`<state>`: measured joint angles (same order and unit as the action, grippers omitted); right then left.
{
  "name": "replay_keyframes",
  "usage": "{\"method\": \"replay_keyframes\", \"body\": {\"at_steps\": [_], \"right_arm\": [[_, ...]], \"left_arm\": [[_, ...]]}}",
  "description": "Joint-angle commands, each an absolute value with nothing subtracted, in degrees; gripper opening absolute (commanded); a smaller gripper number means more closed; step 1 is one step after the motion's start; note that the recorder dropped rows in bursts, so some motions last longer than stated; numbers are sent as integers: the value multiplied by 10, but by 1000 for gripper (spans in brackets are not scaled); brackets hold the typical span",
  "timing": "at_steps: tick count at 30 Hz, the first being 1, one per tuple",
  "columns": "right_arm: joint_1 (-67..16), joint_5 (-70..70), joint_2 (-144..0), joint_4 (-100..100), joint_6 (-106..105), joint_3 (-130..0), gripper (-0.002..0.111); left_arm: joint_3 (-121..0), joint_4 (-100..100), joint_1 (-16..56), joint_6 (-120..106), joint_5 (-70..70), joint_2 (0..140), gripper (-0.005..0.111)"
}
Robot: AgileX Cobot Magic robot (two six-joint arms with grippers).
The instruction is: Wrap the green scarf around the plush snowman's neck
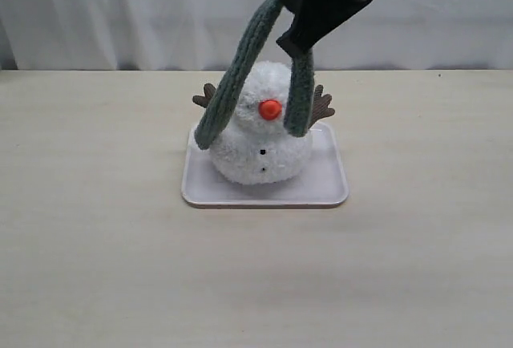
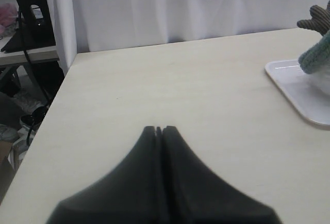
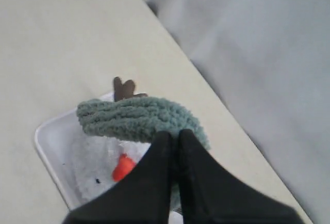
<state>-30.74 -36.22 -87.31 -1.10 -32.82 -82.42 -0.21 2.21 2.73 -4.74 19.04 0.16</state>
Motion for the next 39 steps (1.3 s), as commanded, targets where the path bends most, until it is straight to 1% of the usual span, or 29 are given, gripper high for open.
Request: {"method": "replay_keyframes", "body": {"at_steps": [1, 12, 15, 21, 27, 33, 39], "right_arm": [[-308, -376, -866, -76, -418, -826, 4], [-308, -369, -841, -77, -448, -826, 4], [-308, -369, -839, -104, -464, -826, 4], [-308, -382, -817, -209, -565, -826, 4], [-308, -392, -806, -209, -566, -823, 4], [-306, -309, -832, -194, -544, -794, 4], [-306, -218, -894, -184, -507, -793, 4]], "left_arm": [[0, 23, 27, -47, 185, 0, 0], [0, 23, 27, -47, 185, 0, 0], [0, 23, 27, -47, 185, 0, 0], [0, 23, 27, -47, 185, 0, 0], [0, 23, 27, -47, 185, 0, 0], [0, 23, 27, -47, 185, 0, 0], [0, 23, 27, -47, 185, 0, 0]]}}
